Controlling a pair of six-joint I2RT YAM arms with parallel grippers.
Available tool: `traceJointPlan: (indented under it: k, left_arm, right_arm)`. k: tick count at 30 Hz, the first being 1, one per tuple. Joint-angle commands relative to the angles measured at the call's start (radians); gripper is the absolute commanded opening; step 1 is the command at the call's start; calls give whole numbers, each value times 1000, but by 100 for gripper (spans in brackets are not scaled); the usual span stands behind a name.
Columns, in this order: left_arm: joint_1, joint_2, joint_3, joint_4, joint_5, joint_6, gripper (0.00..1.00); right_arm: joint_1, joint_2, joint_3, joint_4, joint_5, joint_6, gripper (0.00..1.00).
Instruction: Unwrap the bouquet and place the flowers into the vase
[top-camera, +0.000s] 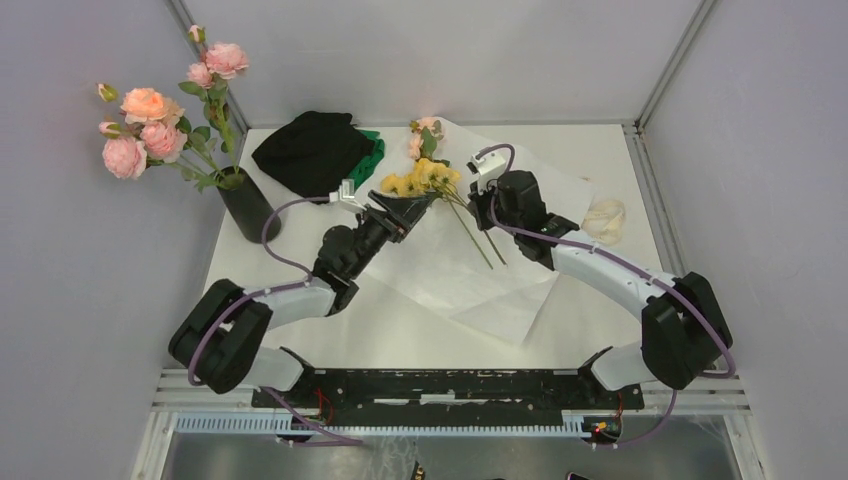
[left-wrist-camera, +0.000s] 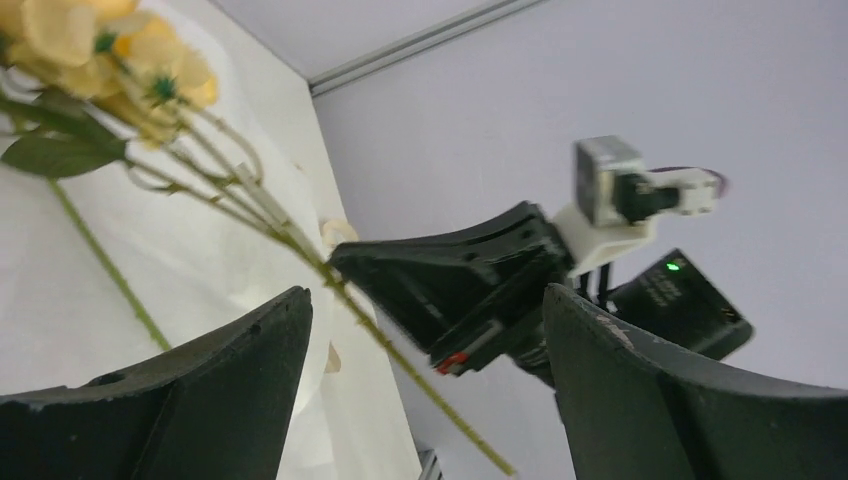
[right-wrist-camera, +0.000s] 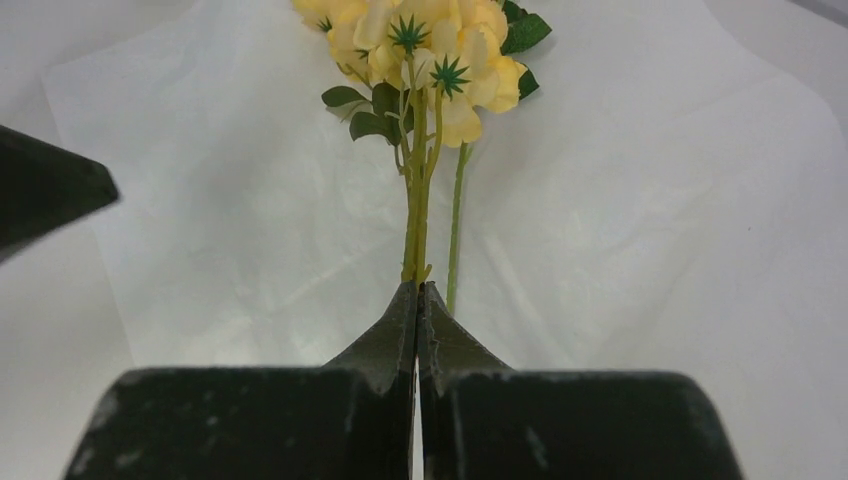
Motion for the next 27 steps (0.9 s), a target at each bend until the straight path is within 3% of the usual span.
traceJointPlan:
  k: [1,4,12,27]
  left_arm:
    - [-20,124,-60,342,-64,-211,90]
    - [-39,232,-67,521,-67,-256,89]
    - [-84,450,8,706,-107,-395,86]
    - [-103,657,213,709,-142,-425,84]
  right_arm:
    - [2,-49,53,15,-2,-11,0]
    - [2,-54,62,8,-10,-11,0]
    - [3,-72,56,6,-20,-16,0]
    - [4,-124,51,-16,-27,-20,0]
